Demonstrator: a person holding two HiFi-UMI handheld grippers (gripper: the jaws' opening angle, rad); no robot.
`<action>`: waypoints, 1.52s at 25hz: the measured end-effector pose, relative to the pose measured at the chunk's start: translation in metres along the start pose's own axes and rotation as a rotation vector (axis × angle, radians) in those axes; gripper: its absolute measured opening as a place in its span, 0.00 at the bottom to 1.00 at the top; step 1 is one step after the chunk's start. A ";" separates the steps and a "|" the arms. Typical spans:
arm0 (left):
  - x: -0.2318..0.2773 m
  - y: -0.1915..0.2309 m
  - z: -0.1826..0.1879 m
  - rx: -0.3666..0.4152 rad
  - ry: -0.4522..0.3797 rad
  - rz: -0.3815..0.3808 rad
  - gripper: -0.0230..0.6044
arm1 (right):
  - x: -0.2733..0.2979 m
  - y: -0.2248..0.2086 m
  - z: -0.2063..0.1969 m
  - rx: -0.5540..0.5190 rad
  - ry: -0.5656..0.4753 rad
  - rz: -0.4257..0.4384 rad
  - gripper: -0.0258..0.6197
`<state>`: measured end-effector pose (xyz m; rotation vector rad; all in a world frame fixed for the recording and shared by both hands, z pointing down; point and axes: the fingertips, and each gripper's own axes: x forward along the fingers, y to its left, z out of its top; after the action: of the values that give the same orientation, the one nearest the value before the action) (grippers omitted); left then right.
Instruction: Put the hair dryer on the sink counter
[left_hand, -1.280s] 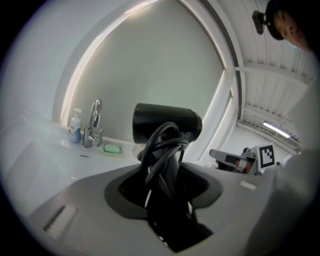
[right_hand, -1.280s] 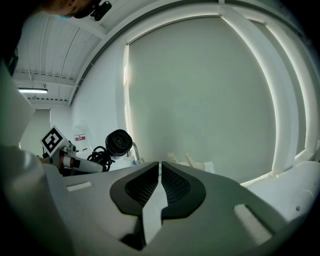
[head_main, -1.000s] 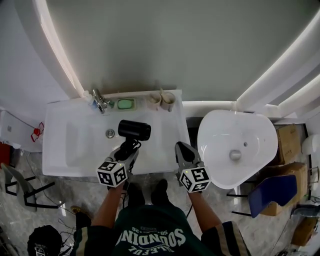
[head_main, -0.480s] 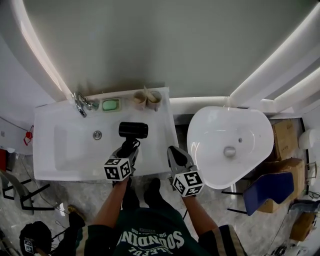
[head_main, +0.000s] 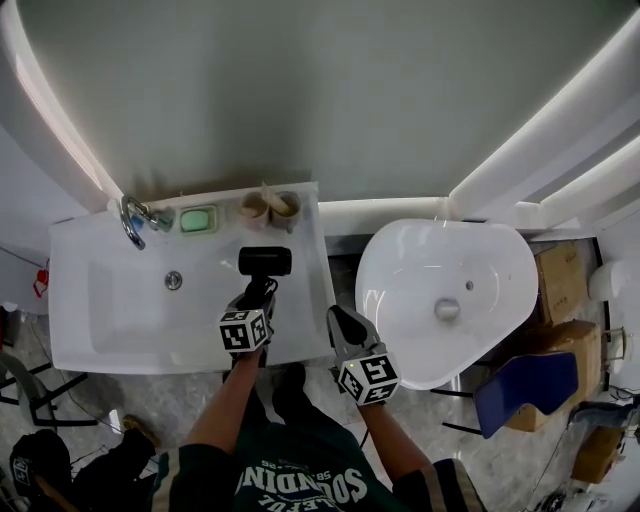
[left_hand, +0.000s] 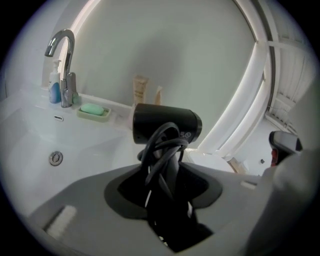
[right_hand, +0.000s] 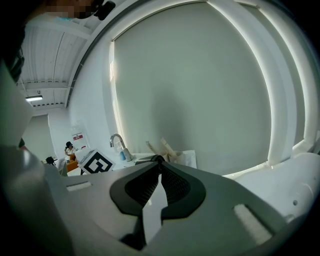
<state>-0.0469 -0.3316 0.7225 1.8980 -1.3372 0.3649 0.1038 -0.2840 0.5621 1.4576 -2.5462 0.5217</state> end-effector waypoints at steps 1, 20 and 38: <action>0.006 0.001 -0.001 0.000 0.008 0.011 0.40 | 0.000 -0.004 -0.001 0.003 0.004 0.000 0.05; 0.072 0.010 -0.024 -0.031 0.114 0.174 0.40 | -0.003 -0.052 -0.007 0.020 0.040 -0.022 0.05; 0.071 0.001 -0.028 -0.062 0.169 0.040 0.49 | 0.004 -0.027 -0.011 0.032 0.050 -0.003 0.05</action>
<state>-0.0134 -0.3591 0.7857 1.7501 -1.2612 0.4875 0.1250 -0.2957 0.5793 1.4396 -2.5082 0.5938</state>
